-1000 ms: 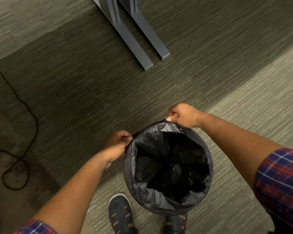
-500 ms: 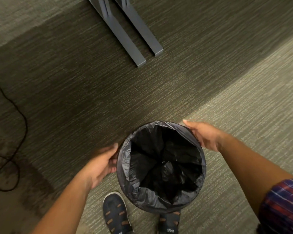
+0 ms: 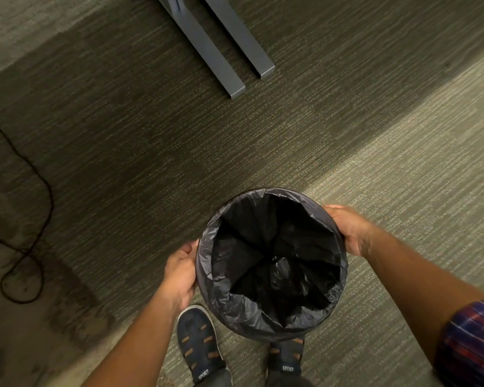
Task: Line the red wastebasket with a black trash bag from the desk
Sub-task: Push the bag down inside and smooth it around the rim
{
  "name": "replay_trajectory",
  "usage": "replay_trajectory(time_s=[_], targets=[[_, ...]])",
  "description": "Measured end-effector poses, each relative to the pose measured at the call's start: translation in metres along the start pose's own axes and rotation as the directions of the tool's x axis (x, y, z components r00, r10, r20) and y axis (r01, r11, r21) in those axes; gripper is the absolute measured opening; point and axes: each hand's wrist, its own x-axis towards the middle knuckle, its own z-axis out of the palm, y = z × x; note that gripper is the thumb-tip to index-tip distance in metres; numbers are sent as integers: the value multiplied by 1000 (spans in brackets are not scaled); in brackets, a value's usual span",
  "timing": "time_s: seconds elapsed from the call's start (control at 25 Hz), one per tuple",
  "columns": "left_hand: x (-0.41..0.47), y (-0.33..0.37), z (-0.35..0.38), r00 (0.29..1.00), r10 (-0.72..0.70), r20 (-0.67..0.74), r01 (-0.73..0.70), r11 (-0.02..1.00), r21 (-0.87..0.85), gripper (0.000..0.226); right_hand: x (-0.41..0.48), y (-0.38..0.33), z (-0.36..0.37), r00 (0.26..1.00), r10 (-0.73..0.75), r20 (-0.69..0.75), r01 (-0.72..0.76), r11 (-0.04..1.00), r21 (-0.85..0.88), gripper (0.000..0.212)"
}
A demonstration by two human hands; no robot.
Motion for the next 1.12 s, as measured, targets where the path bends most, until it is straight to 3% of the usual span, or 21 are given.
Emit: replay_trajectory(time_s=[0.16,0.28,0.44,0.52,0.56,0.6,0.64,0.68,0.72,0.8,0.88,0.92,1.0,1.12], targets=[[-15,-11,-23,966,-107,236,125,990,-62,48,-19,36,-29,986,-33,166,27,999,41,48],[-22,-33,-39,962,-103,252,152,971,-184,48,-25,67,-43,990,-24,136,5,990,140,44],[-19,-35,-32,985,-44,164,88,959,-268,27,-22,75,-30,1000,12,-1,-12,992,123,30],[-19,-31,-21,999,-23,45,30,987,-156,29,-23,71,-20,963,-79,-256,95,994,49,23],[-23,-30,-15,999,17,-43,-19,998,-62,35,-28,66,-16,861,-201,-466,191,979,-69,20],[-30,-27,-9,984,95,-148,-89,995,46,42,-38,61,-11,674,-383,-631,269,923,-274,16],[-39,-26,-5,942,212,-258,-175,971,160,44,-51,56,-3,495,-578,-649,324,816,-479,13],[-51,-25,-1,871,346,-348,-259,926,274,41,-64,51,11,401,-725,-561,380,688,-618,10],[-64,-24,3,804,452,-386,-312,874,373,36,-75,50,30,420,-805,-419,452,586,-673,10],[-86,-25,16,767,530,-362,-305,797,521,32,-82,58,72,639,-766,-77,564,534,-630,23],[-98,-32,30,799,506,-326,-228,756,614,47,-72,73,113,837,-516,182,499,584,-640,47],[-102,-35,36,814,483,-323,-197,752,629,55,-63,81,129,908,-361,211,405,628,-665,60],[-104,-40,41,832,455,-317,-168,751,639,63,-44,95,152,980,-110,168,198,678,-708,76],[-98,-43,38,856,418,-304,-150,764,628,65,-29,118,172,969,103,226,75,745,-662,84]])
